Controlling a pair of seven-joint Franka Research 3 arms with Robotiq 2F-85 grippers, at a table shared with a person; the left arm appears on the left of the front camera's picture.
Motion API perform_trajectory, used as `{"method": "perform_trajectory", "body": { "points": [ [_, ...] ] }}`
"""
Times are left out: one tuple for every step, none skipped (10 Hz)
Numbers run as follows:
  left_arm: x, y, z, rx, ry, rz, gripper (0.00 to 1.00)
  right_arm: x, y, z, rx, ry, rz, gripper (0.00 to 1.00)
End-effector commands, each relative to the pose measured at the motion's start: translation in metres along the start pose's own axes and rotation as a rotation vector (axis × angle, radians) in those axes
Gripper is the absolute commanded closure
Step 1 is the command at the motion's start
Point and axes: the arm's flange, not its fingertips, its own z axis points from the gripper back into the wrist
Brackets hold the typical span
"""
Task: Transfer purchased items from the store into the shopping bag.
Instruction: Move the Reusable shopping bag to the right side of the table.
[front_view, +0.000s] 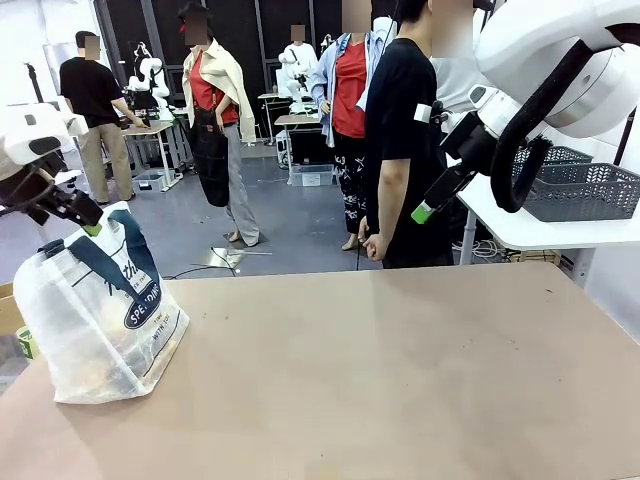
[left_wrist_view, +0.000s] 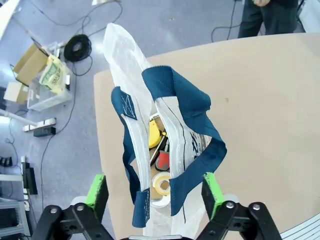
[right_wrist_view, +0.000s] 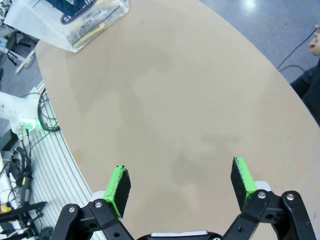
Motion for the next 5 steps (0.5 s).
{"method": "perform_trajectory", "body": {
  "points": [
    [0.005,0.005,0.018,0.010,-0.014,-0.046,0.00,0.003,-0.001,0.001,0.001,0.018,-0.013,0.00],
    [0.010,0.006,0.028,-0.018,-0.029,-0.076,0.00,0.003,-0.001,0.001,0.001,0.018,-0.013,0.00],
    [0.018,0.007,0.034,-0.078,-0.040,-0.112,0.00,0.003,-0.001,0.001,0.001,0.018,-0.013,0.00],
    [0.026,0.006,0.039,-0.159,-0.045,-0.146,0.00,0.003,-0.001,0.001,0.001,0.018,-0.013,0.00],
    [0.033,0.001,0.047,-0.291,-0.068,-0.222,0.00,0.003,-0.001,0.001,0.001,0.018,-0.013,0.00]
  ]
}}
